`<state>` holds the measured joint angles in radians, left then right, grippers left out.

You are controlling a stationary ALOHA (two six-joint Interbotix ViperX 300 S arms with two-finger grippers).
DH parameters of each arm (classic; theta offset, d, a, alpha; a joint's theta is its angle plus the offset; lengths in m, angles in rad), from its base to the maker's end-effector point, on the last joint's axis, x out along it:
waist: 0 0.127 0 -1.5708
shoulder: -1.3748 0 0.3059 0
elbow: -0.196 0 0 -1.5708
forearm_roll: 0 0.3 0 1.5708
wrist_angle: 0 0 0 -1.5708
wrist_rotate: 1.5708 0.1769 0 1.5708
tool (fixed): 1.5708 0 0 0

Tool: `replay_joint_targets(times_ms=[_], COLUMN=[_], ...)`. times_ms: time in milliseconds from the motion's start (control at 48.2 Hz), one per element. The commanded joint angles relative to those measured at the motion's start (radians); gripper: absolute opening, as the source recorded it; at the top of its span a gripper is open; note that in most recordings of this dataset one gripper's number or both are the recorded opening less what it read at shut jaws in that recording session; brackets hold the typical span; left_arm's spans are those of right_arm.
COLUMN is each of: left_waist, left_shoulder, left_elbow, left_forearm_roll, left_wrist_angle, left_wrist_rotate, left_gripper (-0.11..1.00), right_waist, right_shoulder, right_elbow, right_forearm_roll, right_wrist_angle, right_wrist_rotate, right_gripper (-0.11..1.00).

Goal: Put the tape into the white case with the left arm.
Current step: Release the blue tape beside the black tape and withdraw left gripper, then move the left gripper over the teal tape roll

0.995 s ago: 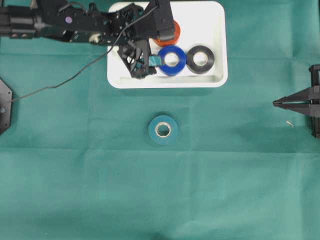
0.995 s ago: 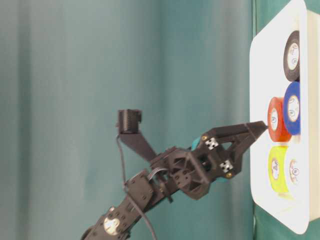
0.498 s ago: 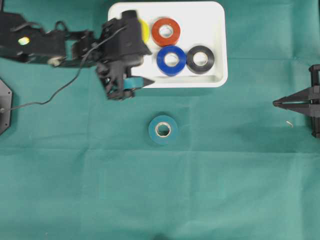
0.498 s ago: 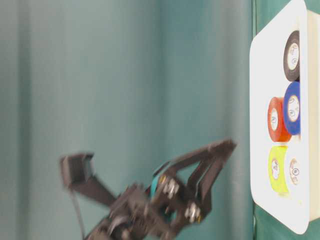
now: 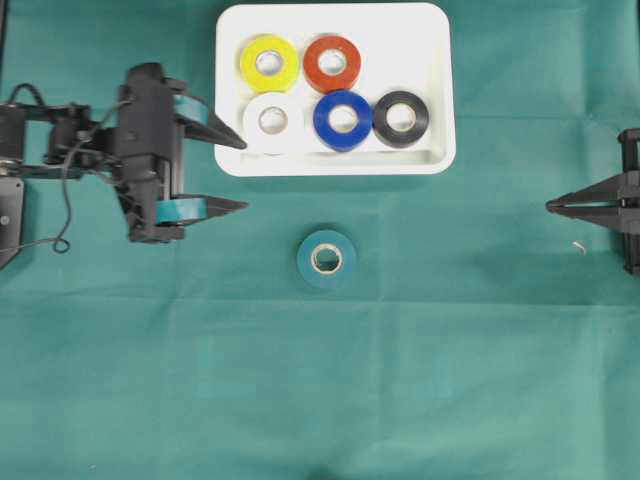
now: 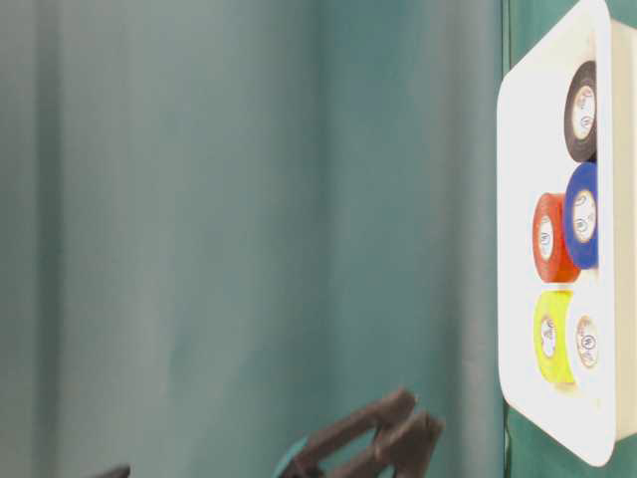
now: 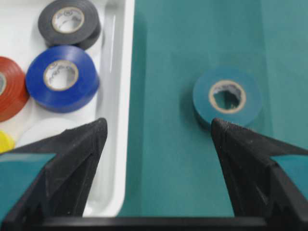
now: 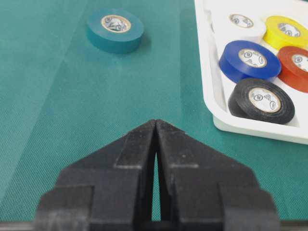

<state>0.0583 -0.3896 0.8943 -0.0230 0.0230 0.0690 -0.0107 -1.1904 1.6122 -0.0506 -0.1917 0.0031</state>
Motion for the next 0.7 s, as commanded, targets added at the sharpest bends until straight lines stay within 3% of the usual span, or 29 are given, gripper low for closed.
replay_joint_targets(times_ms=[0, 684], left_waist=[-0.006, -0.037], left_shoulder=[-0.061, -0.359], left_elbow=[0.031, 0.285], left_forearm_roll=[-0.003, -0.003], left_wrist_angle=[-0.021, -0.071], left_wrist_rotate=[-0.002, -0.002], left_gripper=[0.86, 0.86], right_waist=[-0.002, -0.002], right_shoulder=[0.005, 0.005], right_elbow=[-0.008, -0.009], right_forearm_roll=[0.0, 0.0], right_wrist_angle=[-0.011, -0.009], right_wrist_rotate=[0.002, 0.0], right_gripper=[-0.09, -0.09])
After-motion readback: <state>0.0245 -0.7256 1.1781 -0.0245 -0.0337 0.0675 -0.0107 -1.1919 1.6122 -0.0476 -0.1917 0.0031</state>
